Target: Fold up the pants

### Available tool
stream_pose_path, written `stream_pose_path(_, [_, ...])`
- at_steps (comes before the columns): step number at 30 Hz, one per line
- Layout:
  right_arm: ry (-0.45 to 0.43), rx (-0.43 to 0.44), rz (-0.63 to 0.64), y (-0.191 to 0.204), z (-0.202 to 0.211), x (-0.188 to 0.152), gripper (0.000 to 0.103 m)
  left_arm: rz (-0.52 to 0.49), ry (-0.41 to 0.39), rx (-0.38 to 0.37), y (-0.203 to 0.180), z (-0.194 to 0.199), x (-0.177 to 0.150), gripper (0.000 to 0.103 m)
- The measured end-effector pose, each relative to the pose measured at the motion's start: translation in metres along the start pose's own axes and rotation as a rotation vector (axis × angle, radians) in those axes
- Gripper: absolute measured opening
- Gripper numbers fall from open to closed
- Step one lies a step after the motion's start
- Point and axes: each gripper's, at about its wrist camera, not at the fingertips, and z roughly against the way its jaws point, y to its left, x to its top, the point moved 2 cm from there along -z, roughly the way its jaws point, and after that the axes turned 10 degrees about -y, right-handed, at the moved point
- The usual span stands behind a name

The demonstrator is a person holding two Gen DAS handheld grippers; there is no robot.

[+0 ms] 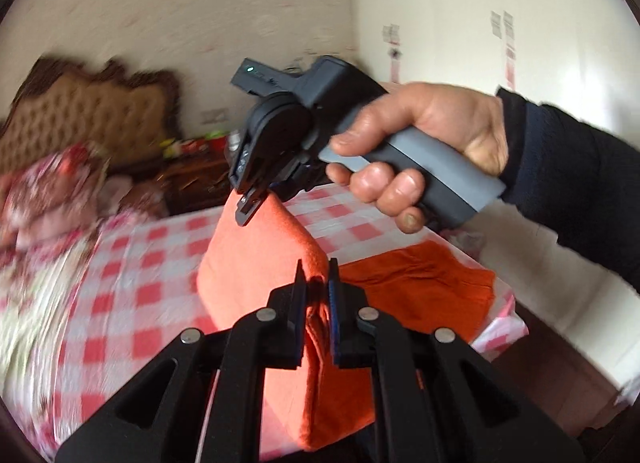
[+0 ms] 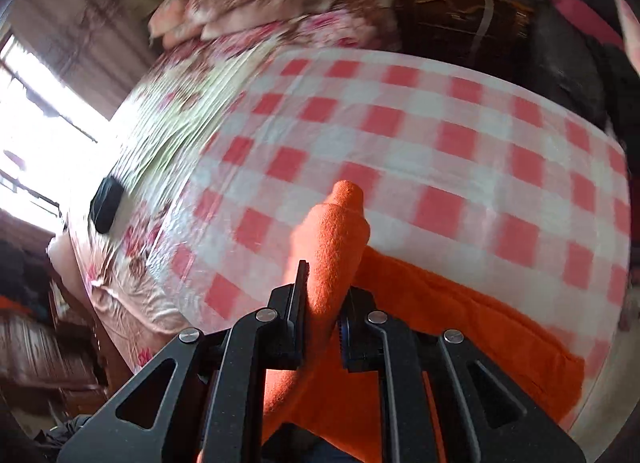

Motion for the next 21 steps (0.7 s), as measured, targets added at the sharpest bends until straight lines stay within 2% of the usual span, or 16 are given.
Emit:
stream_pose_path(3, [-0.024,-0.012,-0.103,-0.073,0.023,-0.03,0.012,-0.101,0.012,-0.079,-0.062,-0.034,-0.006,0.009])
stream_pose_path(6, [-0.025,-0.021,-0.192,-0.141,0.026,-0.066,0.013,-0.218,0.038,-0.119,-0.122,-0.067,-0.026,0.009])
stream_pose_path(8, [-0.005,-0.019,-0.238,-0.185,0.011,-0.092,0.013,-0.306,0.057,-0.123,-0.154,-0.091,-0.048,0.009])
stream_pose_path(11, [0.045,-0.025,-0.274,-0.224,-0.017,-0.123,0.013,-0.382,0.101,-0.088,-0.187,-0.123,-0.084,0.009])
stream_pose_path(12, [0.051,-0.011,-0.294,-0.232,-0.025,-0.131,0.015,-0.393,0.12,-0.087,-0.194,-0.128,-0.093,0.015])
stream_pose_path(13, [0.024,0.017,-0.3,-0.234,-0.025,-0.134,0.016,-0.41,0.132,-0.091,-0.196,-0.131,-0.102,0.017])
stream_pose_path(14, [0.007,0.042,-0.295,-0.234,-0.02,-0.136,0.02,-0.448,0.128,-0.079,-0.202,-0.13,-0.106,0.023])
stream_pose_path(15, [-0.004,0.044,-0.283,-0.234,-0.015,-0.138,0.029,-0.475,0.115,-0.066,-0.205,-0.129,-0.108,0.032])
stream_pose_path(16, [-0.018,0.04,-0.263,-0.232,-0.009,-0.139,0.042,-0.495,0.104,-0.048,-0.207,-0.126,-0.109,0.035])
stream_pose_path(18, [-0.038,0.04,-0.226,-0.226,0.0,-0.144,0.057,-0.519,0.11,-0.016,-0.209,-0.126,-0.113,0.035])
stream_pose_path(21, [-0.028,0.048,-0.205,-0.217,0.003,-0.154,0.057,-0.537,0.13,-0.028,-0.215,-0.125,-0.12,0.037])
